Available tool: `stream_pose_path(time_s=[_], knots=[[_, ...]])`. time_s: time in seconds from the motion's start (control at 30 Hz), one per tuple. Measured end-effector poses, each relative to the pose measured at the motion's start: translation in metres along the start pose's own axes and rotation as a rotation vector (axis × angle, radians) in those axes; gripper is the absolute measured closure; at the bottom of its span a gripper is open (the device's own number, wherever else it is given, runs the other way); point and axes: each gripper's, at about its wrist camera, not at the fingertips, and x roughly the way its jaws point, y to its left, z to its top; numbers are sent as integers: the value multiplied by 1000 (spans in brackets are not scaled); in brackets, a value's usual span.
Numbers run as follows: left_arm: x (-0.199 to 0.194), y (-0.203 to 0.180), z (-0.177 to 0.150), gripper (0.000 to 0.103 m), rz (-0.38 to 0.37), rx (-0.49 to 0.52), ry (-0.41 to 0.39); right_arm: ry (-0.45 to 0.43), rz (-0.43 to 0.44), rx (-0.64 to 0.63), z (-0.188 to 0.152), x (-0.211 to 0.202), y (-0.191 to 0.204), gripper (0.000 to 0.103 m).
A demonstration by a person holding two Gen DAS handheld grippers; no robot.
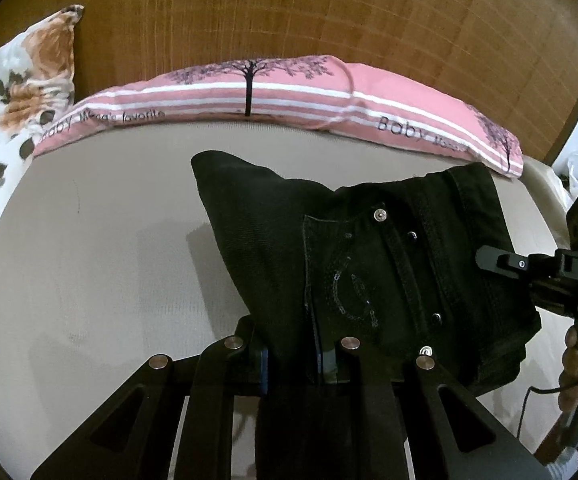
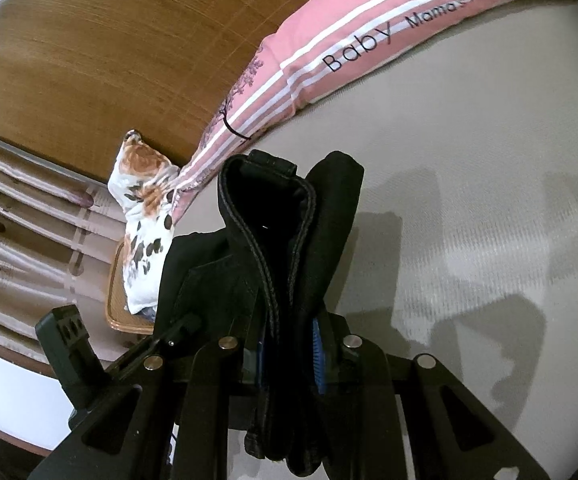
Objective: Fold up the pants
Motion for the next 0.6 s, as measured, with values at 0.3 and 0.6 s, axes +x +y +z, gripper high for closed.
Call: stream_pose_path(time_s=[0.3,0.6], knots=[[39,7,22,87,-5,7,8,-13,-48,-22,33,18,-5,85],[73,26,3,70,-7,2,45,-6,-111,-5,34,36,-42,82]])
